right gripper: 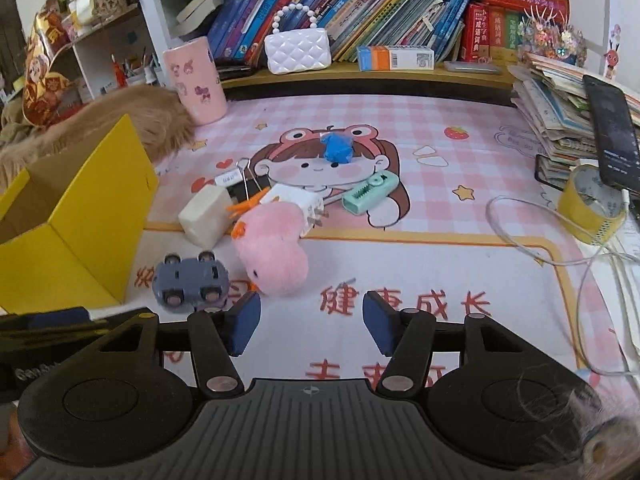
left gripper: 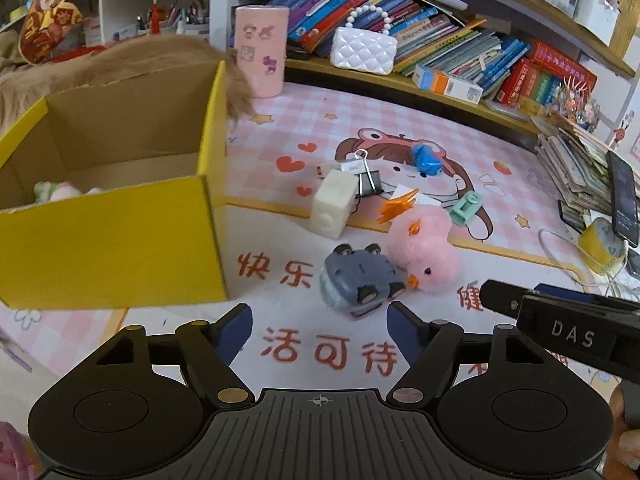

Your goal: Organize objects

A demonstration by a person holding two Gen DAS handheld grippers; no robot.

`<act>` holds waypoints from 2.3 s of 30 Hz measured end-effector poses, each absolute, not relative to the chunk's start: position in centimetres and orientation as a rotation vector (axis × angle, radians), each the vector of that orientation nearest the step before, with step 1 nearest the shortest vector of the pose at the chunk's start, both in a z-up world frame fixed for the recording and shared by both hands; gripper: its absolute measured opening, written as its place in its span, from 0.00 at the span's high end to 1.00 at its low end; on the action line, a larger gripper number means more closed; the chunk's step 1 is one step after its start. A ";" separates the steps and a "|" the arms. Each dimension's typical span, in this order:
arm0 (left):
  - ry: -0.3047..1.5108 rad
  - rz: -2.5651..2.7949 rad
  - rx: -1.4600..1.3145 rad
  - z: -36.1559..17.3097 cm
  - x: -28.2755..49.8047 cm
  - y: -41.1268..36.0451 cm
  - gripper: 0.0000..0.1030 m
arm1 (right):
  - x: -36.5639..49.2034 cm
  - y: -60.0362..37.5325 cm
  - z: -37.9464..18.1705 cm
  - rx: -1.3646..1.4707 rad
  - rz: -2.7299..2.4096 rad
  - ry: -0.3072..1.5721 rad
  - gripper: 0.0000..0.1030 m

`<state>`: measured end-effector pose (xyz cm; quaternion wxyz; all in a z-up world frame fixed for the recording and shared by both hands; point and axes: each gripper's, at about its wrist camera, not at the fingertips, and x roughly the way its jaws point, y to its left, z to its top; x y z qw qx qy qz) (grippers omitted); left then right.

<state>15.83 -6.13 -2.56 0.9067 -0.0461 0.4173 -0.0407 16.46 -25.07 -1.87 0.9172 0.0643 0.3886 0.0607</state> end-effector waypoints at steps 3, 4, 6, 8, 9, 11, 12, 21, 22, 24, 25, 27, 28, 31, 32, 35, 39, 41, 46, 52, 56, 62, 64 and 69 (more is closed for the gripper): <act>0.859 -0.091 -0.084 -2.6 16.8 -6.9 0.27 | 17.5 -25.5 -1.7 0.142 0.122 0.792 0.46; 0.855 -0.094 -0.077 -2.6 17.1 -7.1 0.27 | 17.8 -25.7 -1.6 0.151 0.120 0.791 0.46; 0.850 -0.102 -0.053 -2.8 17.8 -7.8 0.27 | 18.4 -26.2 -1.5 0.170 0.115 0.789 0.46; 0.852 -0.107 -0.027 -3.1 18.5 -8.5 0.27 | 19.0 -26.7 -1.4 0.179 0.110 0.783 0.46; 0.853 -0.111 -0.018 -3.2 18.8 -8.9 0.27 | 19.3 -26.9 -1.4 0.180 0.110 0.782 0.46; 0.861 -0.115 0.002 -3.6 19.4 -9.5 0.26 | 19.7 -27.2 -1.4 0.183 0.115 0.783 0.46; 0.866 -0.117 0.010 -3.9 19.8 -9.8 0.25 | 20.0 -27.3 -1.5 0.186 0.118 0.785 0.46; 0.899 -0.121 0.002 -5.4 20.7 -9.8 0.40 | 21.2 -27.7 -1.9 0.225 0.179 0.817 0.43; 0.897 -0.120 -0.013 -5.2 20.5 -9.4 0.40 | 21.4 -27.6 -1.9 0.226 0.190 0.822 0.42; 0.894 -0.119 -0.026 -4.9 19.8 -8.8 0.40 | 21.8 -27.1 -2.2 0.219 0.217 0.837 0.39; 0.895 -0.115 -0.034 -4.8 19.4 -8.4 0.40 | 22.1 -26.8 -2.4 0.210 0.237 0.849 0.38; 0.905 -0.103 -0.060 -4.6 18.9 -7.6 0.40 | 22.6 -26.0 -2.9 0.187 0.268 0.863 0.35; 0.909 -0.097 -0.073 -4.6 18.7 -7.3 0.40 | 22.9 -25.4 -3.2 0.166 0.284 0.872 0.34; 0.921 -0.080 -0.099 -4.5 18.0 -6.2 0.40 | 23.9 -23.6 -4.1 0.080 0.315 0.897 0.34; 0.922 -0.073 -0.100 -4.3 17.7 -5.8 0.40 | 24.2 -23.1 -4.5 0.054 0.324 0.904 0.34; 0.918 -0.061 -0.095 -4.0 17.1 -5.2 0.40 | 24.9 -21.8 -5.2 -0.013 0.358 0.918 0.34; 0.914 -0.053 -0.101 -3.7 16.5 -4.4 0.40 | 25.2 -20.5 -6.0 -0.082 0.377 0.919 0.48; 0.912 -0.051 -0.109 -3.6 16.3 -4.1 0.40 | 25.4 -20.4 -6.2 -0.088 0.371 0.919 0.59; 0.900 -0.064 -0.139 -3.3 16.0 -3.2 0.40 | 24.3 -20.8 -5.0 -0.043 0.329 0.890 0.60; 0.878 -0.087 -0.157 -2.9 15.2 -2.2 0.40 | 21.7 -20.8 -2.7 0.026 0.296 0.864 0.60; 0.862 -0.109 -0.157 -2.4 14.2 -1.4 0.40 | 19.5 -20.1 -1.5 0.064 0.283 0.857 0.60; 0.837 -0.114 -0.177 -1.9 12.3 0.8 0.40 | 16.2 -17.9 -0.4 0.056 0.284 0.837 0.60; 0.833 -0.112 -0.183 -2.0 11.6 1.6 0.40 | 15.2 -16.8 -0.3 0.028 0.291 0.829 0.60; 0.837 -0.102 -0.198 -2.5 9.6 4.0 0.40 | 12.8 -14.3 -0.6 0.013 0.309 0.848 0.60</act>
